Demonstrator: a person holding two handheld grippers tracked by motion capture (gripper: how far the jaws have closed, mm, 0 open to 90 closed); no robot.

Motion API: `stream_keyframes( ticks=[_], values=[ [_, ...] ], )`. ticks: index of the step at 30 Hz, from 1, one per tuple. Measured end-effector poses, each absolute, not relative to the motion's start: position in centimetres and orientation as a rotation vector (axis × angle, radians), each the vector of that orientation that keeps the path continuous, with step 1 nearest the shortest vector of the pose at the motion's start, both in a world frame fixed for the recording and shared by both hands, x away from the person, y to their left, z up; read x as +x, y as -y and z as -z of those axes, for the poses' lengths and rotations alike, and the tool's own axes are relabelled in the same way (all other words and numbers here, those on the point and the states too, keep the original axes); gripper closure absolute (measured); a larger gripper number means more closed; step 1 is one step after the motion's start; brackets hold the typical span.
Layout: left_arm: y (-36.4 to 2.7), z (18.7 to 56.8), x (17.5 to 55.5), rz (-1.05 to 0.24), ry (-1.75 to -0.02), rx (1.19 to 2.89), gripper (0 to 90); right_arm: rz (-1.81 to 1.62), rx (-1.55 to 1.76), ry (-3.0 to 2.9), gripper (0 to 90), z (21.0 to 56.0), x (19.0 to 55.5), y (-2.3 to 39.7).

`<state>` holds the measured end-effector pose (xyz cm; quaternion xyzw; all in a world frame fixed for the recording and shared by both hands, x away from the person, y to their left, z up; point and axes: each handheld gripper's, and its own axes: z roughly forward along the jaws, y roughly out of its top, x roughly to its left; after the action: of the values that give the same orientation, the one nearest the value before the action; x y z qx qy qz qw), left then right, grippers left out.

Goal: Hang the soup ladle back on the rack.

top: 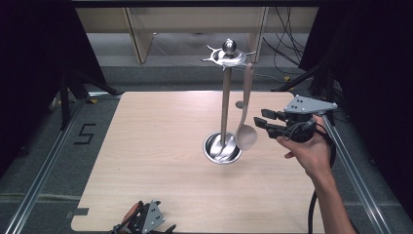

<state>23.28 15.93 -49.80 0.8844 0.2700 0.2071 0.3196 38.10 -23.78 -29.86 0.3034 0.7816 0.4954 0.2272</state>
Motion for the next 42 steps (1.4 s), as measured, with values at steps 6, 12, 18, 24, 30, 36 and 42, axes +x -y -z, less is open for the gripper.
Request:
stream_keyframes(
  ticks=[6,12,18,24,30,36,42],
  values=[
    [-15.9,49.8,23.3,-0.539,-0.711,2.323,15.6,-1.347,0.820,-2.141,51.7,30.7,37.5,24.1],
    [-15.9,49.8,23.3,-0.539,-0.711,2.324,15.6,-1.347,0.857,-2.146,47.7,31.8,36.9,24.3],
    [-15.9,49.8,23.3,-0.533,-0.713,2.323,15.6,-1.349,0.863,-2.151,46.2,32.8,36.4,24.4],
    [-15.9,49.8,23.3,-0.535,-0.713,2.323,15.6,-1.348,0.879,-2.153,45.5,33.3,35.8,24.6],
    [-15.9,49.8,23.3,-0.534,-0.713,2.322,15.6,-1.355,0.864,-2.137,45.1,33.8,35.4,24.6],
    [-15.9,49.8,23.2,-0.542,-0.713,2.323,15.6,-1.367,0.872,-2.155,42.3,34.4,35.0,24.6],
    [-15.9,49.7,23.2,-0.542,-0.711,2.323,15.6,-1.353,0.852,-2.149,39.5,35.0,35.1,24.7]
  ],
)
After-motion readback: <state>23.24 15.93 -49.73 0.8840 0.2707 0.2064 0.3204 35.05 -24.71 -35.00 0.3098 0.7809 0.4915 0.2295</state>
